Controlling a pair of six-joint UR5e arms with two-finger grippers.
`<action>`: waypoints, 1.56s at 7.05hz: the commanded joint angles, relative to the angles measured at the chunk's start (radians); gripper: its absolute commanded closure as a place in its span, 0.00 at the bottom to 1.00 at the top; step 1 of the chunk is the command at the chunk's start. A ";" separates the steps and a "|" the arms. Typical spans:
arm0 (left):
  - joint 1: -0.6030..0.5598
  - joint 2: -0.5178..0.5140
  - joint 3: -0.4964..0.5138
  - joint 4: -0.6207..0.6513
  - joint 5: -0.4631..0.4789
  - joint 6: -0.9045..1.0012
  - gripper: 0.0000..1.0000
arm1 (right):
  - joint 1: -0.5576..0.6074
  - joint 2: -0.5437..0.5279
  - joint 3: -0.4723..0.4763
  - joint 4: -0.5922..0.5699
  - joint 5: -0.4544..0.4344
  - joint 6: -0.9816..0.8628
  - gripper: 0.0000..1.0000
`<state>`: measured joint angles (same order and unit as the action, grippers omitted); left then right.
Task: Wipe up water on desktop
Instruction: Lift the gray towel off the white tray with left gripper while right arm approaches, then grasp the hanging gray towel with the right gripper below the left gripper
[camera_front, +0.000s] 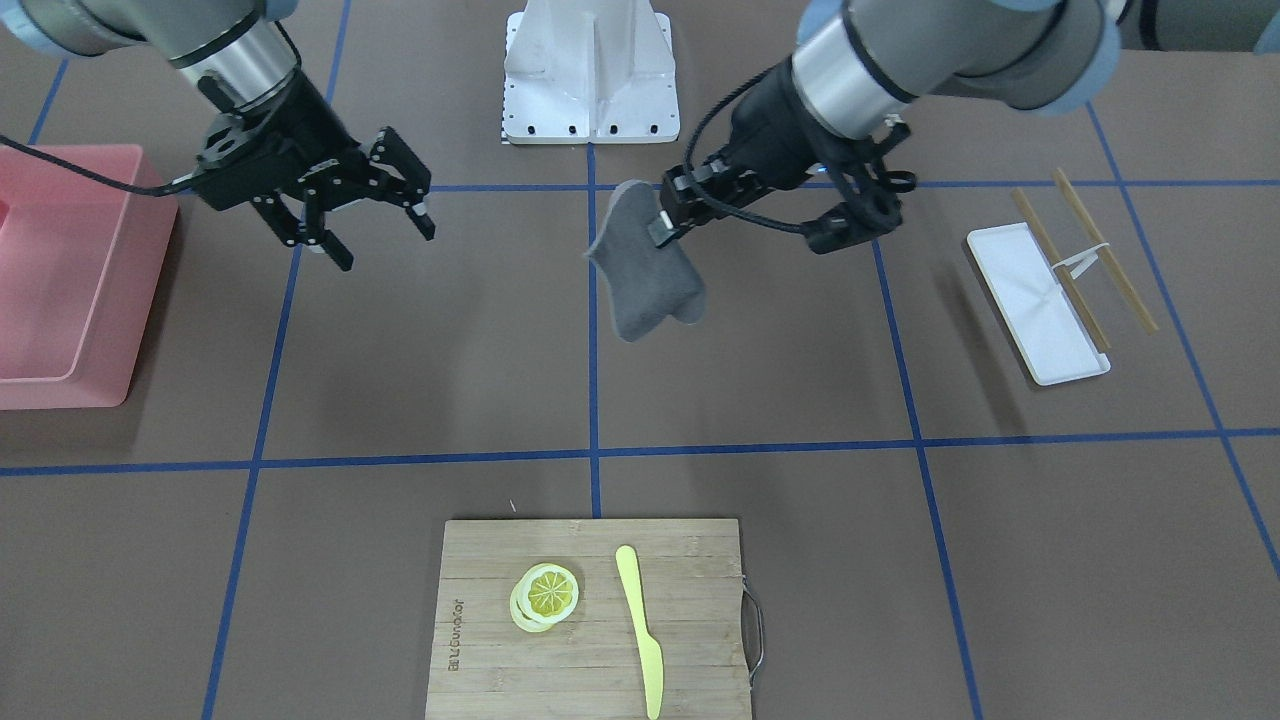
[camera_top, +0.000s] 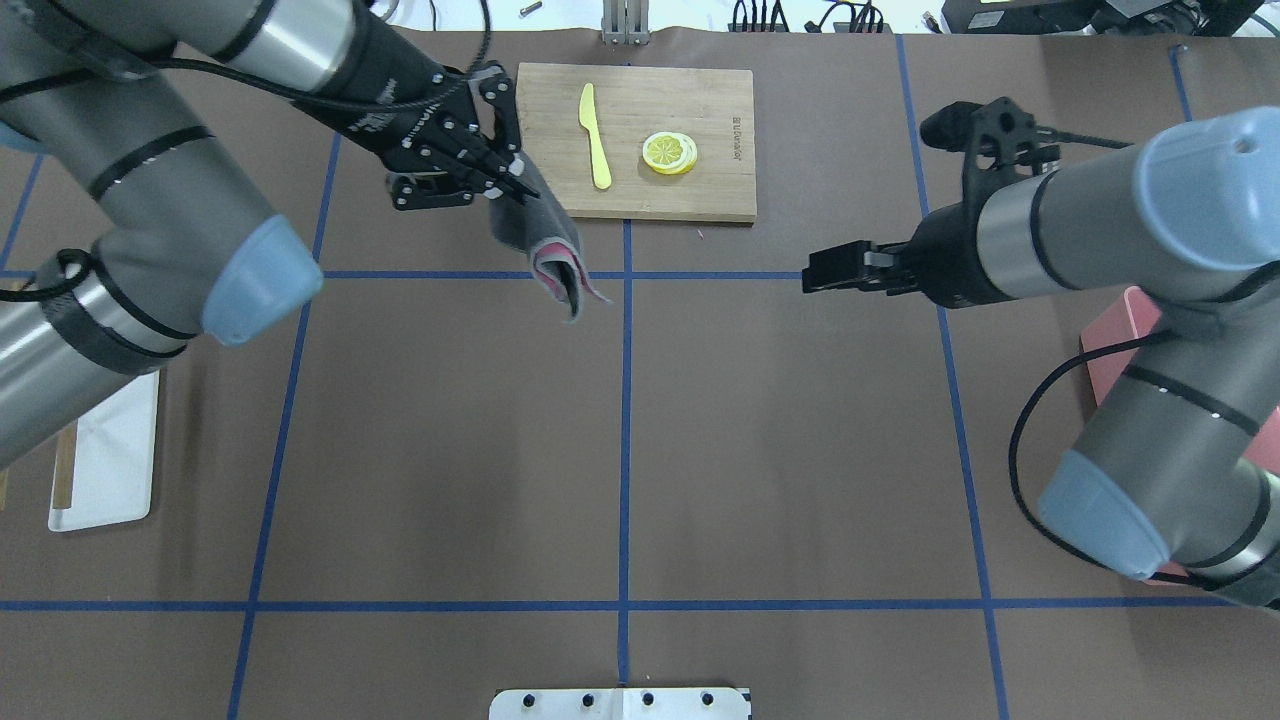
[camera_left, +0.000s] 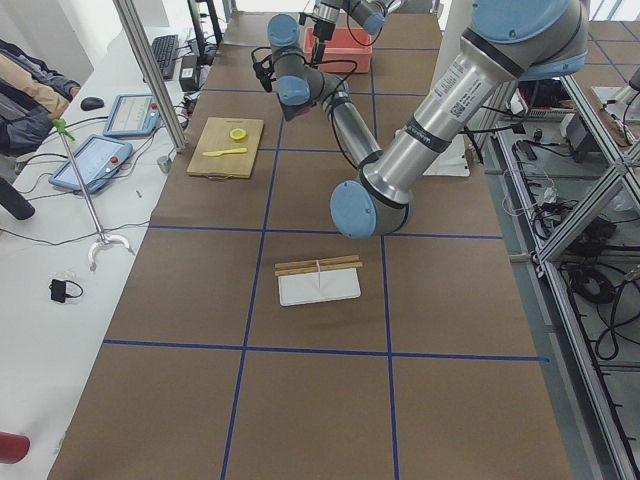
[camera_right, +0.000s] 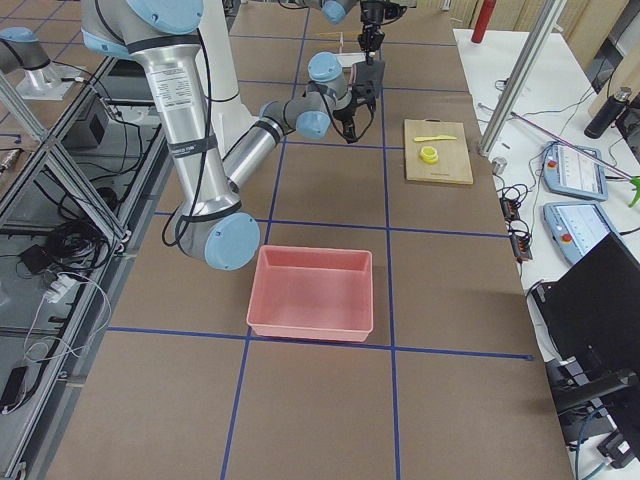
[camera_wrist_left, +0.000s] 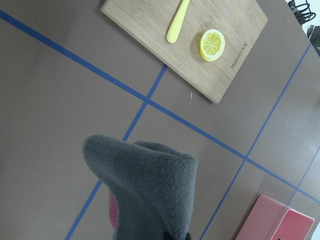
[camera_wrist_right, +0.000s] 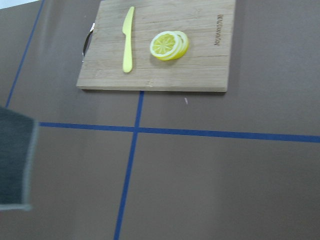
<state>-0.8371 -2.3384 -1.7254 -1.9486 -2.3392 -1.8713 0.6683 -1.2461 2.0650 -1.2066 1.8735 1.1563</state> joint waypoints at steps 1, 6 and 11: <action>0.050 -0.090 0.053 0.022 0.057 -0.043 1.00 | -0.077 0.054 0.004 0.001 -0.086 -0.061 0.00; 0.098 -0.087 0.036 0.017 0.057 -0.104 1.00 | -0.318 0.077 0.029 0.004 -0.506 -0.107 0.07; 0.115 -0.087 0.007 0.016 0.055 -0.144 1.00 | -0.323 0.077 0.066 0.007 -0.527 -0.090 1.00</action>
<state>-0.7249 -2.4265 -1.7154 -1.9328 -2.2841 -2.0145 0.3464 -1.1697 2.1212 -1.2001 1.3521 1.0652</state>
